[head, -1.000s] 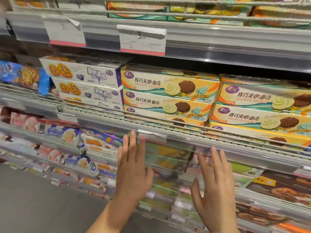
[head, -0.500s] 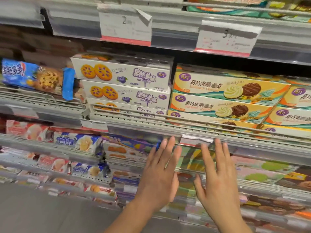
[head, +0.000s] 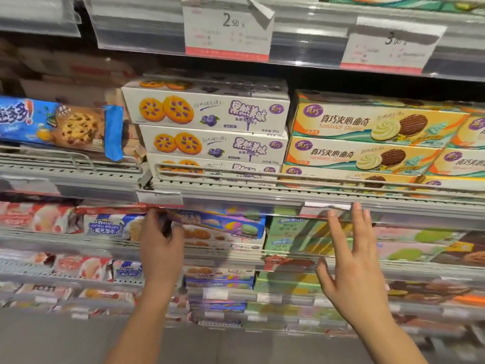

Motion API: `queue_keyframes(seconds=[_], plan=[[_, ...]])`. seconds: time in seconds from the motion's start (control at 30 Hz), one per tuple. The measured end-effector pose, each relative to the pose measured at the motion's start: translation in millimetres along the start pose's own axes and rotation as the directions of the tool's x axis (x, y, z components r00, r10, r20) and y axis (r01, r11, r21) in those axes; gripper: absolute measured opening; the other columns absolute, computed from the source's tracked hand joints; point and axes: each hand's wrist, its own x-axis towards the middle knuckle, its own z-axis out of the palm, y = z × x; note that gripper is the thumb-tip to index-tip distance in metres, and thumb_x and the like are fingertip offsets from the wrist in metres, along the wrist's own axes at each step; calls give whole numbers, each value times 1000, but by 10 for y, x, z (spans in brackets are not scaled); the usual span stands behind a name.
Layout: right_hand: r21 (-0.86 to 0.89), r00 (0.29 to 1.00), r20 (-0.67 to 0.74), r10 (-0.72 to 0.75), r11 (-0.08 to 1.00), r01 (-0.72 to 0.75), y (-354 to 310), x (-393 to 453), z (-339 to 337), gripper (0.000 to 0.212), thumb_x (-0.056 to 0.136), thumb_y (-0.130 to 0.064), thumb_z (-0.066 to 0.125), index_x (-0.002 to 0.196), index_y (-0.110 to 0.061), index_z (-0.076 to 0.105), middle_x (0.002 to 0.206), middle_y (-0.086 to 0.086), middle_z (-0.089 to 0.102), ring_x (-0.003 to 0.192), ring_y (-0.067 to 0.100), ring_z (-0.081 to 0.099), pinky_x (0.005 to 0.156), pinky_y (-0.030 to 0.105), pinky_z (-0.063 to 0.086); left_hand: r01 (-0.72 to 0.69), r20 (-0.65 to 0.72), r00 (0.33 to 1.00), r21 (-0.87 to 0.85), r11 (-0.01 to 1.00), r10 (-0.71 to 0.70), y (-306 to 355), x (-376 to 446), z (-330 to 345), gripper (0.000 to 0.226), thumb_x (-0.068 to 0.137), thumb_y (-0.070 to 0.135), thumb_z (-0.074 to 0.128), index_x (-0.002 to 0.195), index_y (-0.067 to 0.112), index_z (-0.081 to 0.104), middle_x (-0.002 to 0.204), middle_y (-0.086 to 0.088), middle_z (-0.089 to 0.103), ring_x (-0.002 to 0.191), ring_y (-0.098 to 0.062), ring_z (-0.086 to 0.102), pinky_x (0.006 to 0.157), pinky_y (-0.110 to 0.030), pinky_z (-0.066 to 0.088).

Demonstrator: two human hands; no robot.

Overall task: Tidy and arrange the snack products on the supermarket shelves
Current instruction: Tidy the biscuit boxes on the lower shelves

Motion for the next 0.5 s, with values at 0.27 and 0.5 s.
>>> queue_keyframes(seconds=[0.27, 0.5], plan=[[29, 1000, 18, 3, 1000, -3, 3, -5, -84, 98, 79, -16, 77, 160, -20, 24, 169, 12, 1, 156, 35, 4, 109, 64, 41, 151, 17, 989, -182, 972, -150, -11, 103, 74, 8, 98, 18, 60, 105, 22, 58, 98, 10, 68, 88, 1, 63, 81, -31, 48], [46, 1000, 24, 12, 999, -13, -45, -2, -107, 97, 79, -17, 77, 160, -22, 24, 170, 10, -1, 156, 34, 3, 110, 58, 41, 167, 61, 985, -159, 973, -159, -81, 149, 40, 25, 98, 43, 60, 91, 19, 56, 86, -2, 62, 82, -22, 60, 74, -39, 44]])
